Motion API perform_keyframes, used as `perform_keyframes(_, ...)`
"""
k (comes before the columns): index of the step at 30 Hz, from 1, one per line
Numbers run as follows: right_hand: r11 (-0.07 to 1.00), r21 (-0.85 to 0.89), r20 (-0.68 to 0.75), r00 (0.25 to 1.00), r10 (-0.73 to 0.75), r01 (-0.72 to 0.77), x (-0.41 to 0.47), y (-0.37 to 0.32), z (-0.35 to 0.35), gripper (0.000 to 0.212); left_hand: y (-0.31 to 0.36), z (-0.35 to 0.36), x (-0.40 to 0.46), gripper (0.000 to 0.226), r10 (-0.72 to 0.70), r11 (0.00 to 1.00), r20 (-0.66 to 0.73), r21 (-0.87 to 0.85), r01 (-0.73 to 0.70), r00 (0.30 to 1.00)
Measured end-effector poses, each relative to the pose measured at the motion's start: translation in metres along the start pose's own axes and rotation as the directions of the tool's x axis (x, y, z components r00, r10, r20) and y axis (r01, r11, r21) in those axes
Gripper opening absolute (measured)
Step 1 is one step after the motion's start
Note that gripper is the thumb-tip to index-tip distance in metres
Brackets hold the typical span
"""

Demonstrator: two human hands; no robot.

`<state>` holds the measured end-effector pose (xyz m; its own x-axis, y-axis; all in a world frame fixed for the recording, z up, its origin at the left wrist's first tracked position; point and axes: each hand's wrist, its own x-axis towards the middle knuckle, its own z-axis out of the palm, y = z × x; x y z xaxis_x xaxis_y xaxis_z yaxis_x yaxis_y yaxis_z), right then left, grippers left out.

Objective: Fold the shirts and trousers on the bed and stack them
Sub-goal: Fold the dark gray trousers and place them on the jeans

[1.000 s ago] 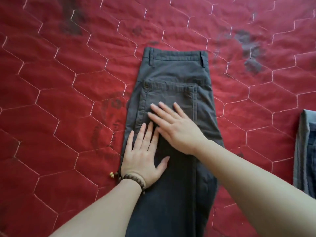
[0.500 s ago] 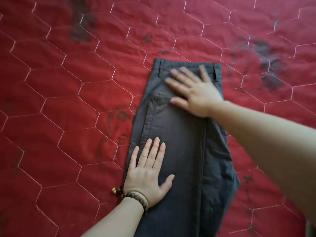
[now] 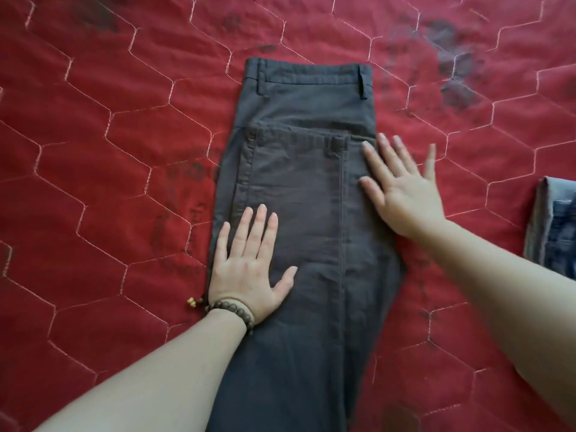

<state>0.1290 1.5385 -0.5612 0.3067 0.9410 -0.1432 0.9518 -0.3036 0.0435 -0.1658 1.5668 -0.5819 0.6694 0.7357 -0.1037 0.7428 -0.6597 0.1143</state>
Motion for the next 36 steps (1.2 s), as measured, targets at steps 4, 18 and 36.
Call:
perform_keyframes(4, 0.997, 0.064, -0.163, 0.986, -0.034, 0.045, -0.048, -0.032, 0.003, 0.058, 0.000, 0.001, 0.000, 0.085, 0.006, 1.000, -0.026, 0.016, -0.005, 1.000)
perform_keyframes(18, 0.972, 0.211, -0.138, 0.988, -0.070, 0.099, -0.175, -0.147, 0.015, 0.063, 0.001, 0.002, -0.003, 0.081, 0.015, 0.999, -0.043, 0.037, -0.014, 0.999)
perform_keyframes(36, 0.976, 0.215, 0.065, 0.997, -0.035, 0.021, -0.256, -0.210, 0.031, 0.066, 0.004, -0.005, -0.141, 0.063, 0.183, 0.982, 0.151, 0.020, -0.188, 0.971)
